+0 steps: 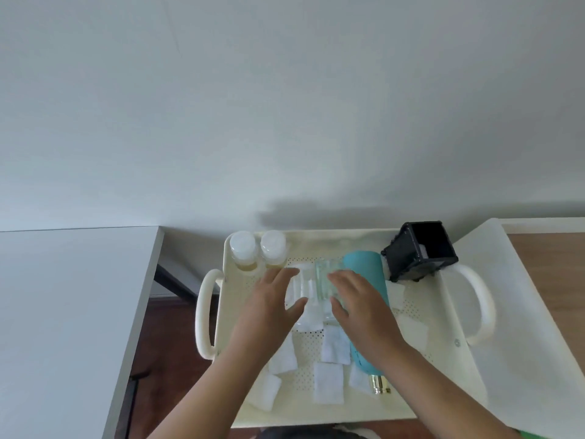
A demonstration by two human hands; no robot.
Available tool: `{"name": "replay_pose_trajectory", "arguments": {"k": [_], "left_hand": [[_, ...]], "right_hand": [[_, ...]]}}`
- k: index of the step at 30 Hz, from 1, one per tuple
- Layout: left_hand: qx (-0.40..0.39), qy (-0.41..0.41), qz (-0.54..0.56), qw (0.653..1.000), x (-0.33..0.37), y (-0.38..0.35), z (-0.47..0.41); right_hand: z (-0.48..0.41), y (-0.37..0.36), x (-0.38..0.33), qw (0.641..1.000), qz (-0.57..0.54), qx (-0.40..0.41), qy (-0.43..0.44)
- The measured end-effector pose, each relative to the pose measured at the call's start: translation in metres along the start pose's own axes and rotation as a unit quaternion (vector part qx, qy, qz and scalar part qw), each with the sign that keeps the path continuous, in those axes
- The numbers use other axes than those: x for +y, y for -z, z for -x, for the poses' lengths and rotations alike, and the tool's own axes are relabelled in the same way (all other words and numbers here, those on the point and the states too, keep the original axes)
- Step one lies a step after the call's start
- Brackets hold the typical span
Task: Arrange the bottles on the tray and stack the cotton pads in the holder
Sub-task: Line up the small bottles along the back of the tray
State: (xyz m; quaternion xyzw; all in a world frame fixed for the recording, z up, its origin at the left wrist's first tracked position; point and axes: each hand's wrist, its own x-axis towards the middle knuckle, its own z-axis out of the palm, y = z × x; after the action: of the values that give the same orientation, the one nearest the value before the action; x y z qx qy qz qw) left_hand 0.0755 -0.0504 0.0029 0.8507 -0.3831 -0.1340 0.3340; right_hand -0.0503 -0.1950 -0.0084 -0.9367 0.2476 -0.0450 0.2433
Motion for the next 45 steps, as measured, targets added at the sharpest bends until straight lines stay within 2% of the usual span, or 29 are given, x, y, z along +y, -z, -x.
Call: {"name": "replay_pose_trajectory", "arguments": {"k": [2, 5, 12, 19, 32, 36, 45], "left_hand": [[-0.028, 0.006, -0.019, 0.999, -0.003, -0.018, 0.009], [-0.056, 0.019, -0.070, 0.996, -0.009, -0.039, 0.020], [-0.085, 0.010, -0.140, 0.986, -0.014, -0.062, 0.026], [-0.092, 0.033, -0.124, 0.987, -0.020, -0.070, 0.024], [-0.096, 0.040, -0.141, 0.984, -0.017, -0.080, 0.025], [-0.065, 0.040, -0.100, 0.992, -0.013, -0.072, 0.027], [0.001, -0.019, -0.056, 0.998, 0.005, -0.035, 0.009]], "right_hand": [[0.012, -0.007, 0.003, 0.995, 0.086, -0.037, 0.025], [0.020, -0.014, 0.006, 0.987, 0.151, -0.054, 0.025], [0.011, -0.027, 0.011, 0.975, 0.213, -0.056, 0.023], [0.008, -0.035, 0.002, 0.964, 0.255, -0.077, 0.005], [-0.003, -0.036, -0.011, 0.961, 0.258, -0.095, -0.039], [-0.002, -0.040, -0.008, 0.974, 0.218, -0.053, -0.041], [0.000, -0.015, -0.006, 0.992, 0.123, -0.001, -0.041]]}}
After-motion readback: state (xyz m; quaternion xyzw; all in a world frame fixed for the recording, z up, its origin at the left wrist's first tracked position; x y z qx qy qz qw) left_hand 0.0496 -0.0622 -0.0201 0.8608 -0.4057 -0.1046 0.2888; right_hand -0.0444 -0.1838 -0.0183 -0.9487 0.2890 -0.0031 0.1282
